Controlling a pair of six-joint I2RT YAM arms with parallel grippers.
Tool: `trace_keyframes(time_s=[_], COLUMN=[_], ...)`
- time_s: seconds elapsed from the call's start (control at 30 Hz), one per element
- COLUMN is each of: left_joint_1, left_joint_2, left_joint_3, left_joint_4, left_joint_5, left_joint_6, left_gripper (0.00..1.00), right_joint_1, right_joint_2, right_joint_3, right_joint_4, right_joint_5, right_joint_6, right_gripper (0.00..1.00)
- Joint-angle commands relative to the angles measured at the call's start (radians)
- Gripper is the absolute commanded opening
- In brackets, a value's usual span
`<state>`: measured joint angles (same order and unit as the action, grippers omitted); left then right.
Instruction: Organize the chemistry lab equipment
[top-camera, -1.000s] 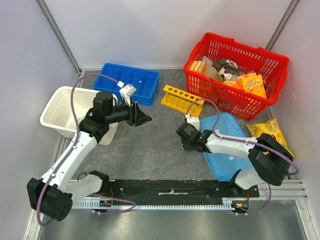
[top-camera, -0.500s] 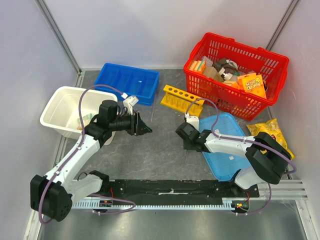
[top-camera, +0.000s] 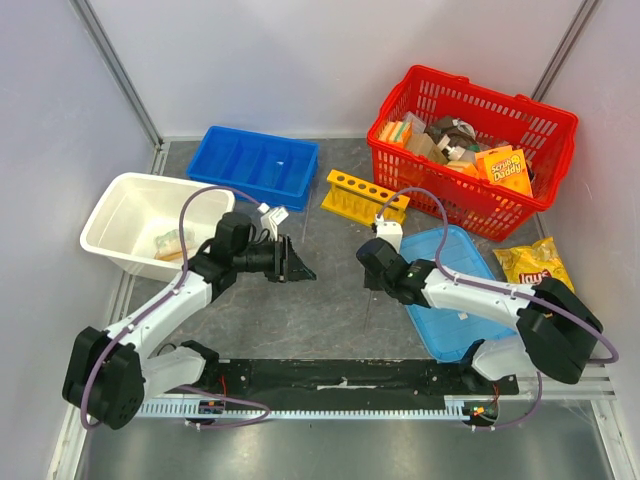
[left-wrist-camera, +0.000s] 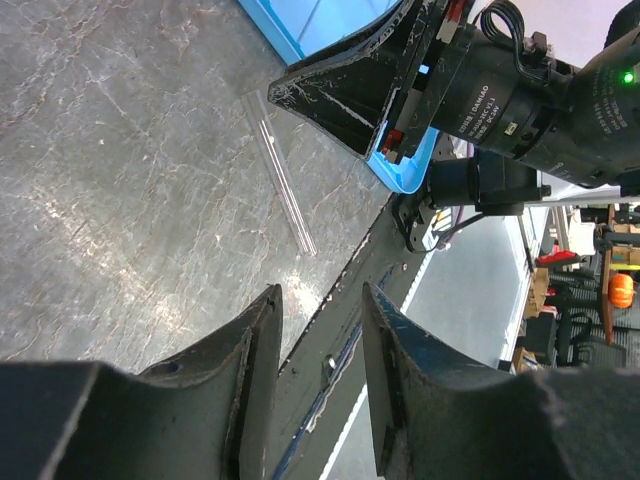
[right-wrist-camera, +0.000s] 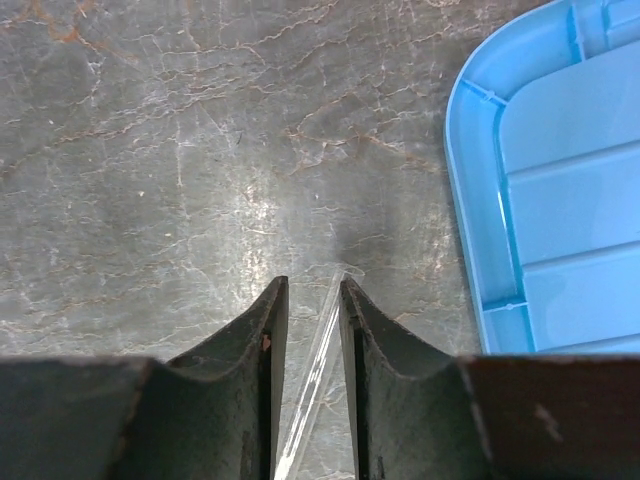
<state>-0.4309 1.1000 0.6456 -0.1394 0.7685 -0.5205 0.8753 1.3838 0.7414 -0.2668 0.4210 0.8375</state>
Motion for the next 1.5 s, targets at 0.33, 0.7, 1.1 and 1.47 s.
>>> trace_keyframes(time_s=[0.33,0.7,1.1,1.47], left_joint_1=[-0.028,-0.026,-0.040,-0.161], left_joint_2=[0.017,0.012,0.066,0.144], left_joint_3=[-0.001,0.008,0.022,0.022], left_joint_4=[0.061,0.032,0.030,0.228], left_joint_5=[-0.040,-0.051,-0.012,0.015], left_joint_6=[-0.032,-0.018,-0.024,-0.107], left_gripper=[0.43,0.42,0.42,0.47], right_joint_1=[0.014,0.019,0.019,0.021], right_joint_2=[0.127,0.233,0.187,-0.023], right_joint_3=[0.088,0.128,0.180,0.193], right_joint_4=[-0.149,-0.149,-0.129,-0.034], right_joint_5=[0.022,0.030,0.076,0.053], right_joint_6=[0.184,0.173,0.097,0.094], right_gripper=[0.45,0.36,0.19,0.21])
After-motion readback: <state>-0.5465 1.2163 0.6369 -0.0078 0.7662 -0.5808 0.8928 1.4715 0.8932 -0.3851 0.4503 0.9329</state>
